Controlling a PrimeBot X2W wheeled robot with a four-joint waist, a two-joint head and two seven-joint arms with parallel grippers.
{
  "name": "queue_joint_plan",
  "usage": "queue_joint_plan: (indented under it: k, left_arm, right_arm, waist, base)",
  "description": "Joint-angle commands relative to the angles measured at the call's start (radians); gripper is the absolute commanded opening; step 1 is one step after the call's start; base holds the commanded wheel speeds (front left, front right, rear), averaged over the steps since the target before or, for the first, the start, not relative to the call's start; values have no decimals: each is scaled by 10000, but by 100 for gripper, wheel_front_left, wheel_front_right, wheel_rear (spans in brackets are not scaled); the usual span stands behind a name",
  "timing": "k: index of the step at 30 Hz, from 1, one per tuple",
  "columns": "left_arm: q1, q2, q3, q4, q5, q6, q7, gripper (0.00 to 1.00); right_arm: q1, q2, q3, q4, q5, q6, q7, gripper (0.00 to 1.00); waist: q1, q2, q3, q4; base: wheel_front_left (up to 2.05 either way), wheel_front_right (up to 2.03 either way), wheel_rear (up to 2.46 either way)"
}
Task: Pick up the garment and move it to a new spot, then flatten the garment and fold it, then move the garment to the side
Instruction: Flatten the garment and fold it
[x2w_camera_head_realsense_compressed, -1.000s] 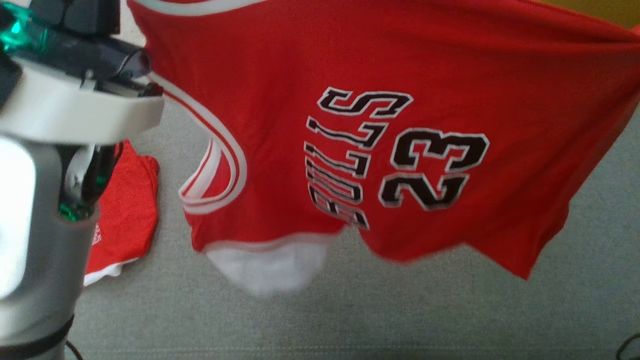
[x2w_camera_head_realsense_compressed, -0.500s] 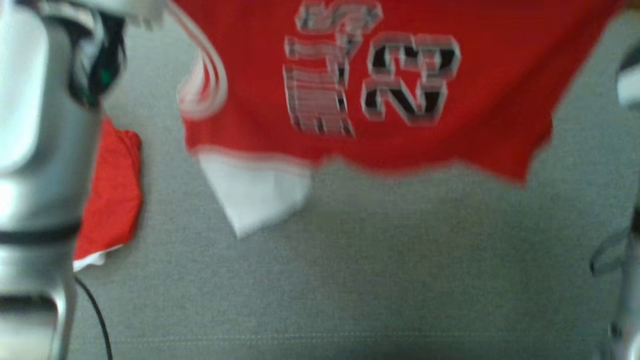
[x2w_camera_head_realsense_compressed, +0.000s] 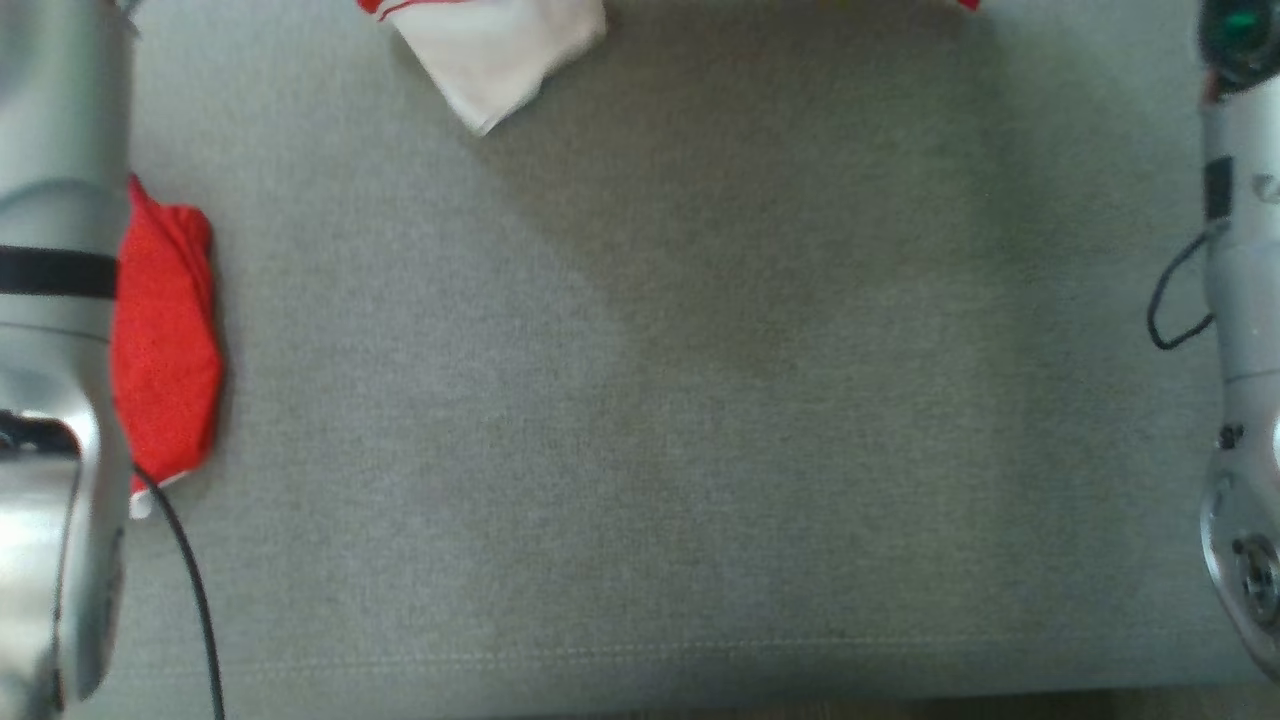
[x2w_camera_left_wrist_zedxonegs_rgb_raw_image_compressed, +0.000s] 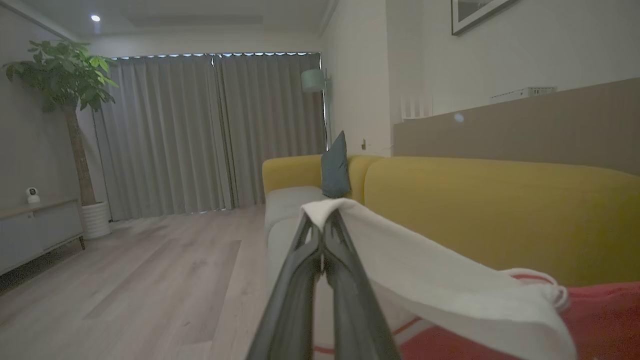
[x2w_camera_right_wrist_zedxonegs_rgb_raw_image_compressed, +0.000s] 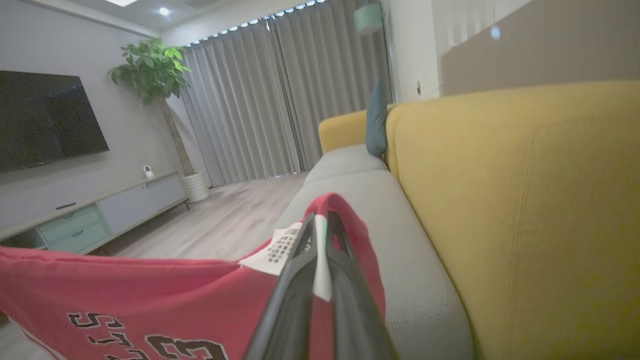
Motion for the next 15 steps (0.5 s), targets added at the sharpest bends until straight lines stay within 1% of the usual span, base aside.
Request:
queue_joint_plan:
  k: [1, 4, 7, 11, 13, 15]
  left_arm:
    - [-274, 261, 274, 11, -130, -108, -45, 0]
    - [215, 71, 409, 501, -293, -216, -47, 0]
    - [758, -94, 542, 815, -443, -311, -49, 0]
    - [1596, -305, 747, 899, -598, -381, -49, 0]
    - [1829, -329, 866, 808, -655, -388, -49, 0]
    - [2412, -410, 1048, 598, -717, -401, -50, 0]
  right_arm:
    - [-552, 178, 292, 423, 80, -7, -262, 0]
    - [-683, 265, 657, 1498, 238, -7, -611, 0]
    - [-542, 292, 1068, 2197, 441, -7, -953, 0]
    - [35, 183, 1549, 2502, 931, -7, -1397, 0]
    - [247, 147, 1653, 2474, 1084, -7, -1511, 0]
    - [799, 15, 1854, 2345, 1406, -7, -1688, 0]
  waist:
    - [-2, 0, 647, 137]
    - [-2, 0, 991, 207]
    - [-2, 0, 1241, 228]
    - [-2, 0, 1371, 285]
    - [-2, 0, 1369, 274]
    - [-2, 0, 1256, 312]
  base:
    - [0, 0, 0]
    - [0, 0, 0]
    - [0, 0, 0]
    - [0, 0, 0]
    - [0, 0, 0]
    - [0, 0, 0]
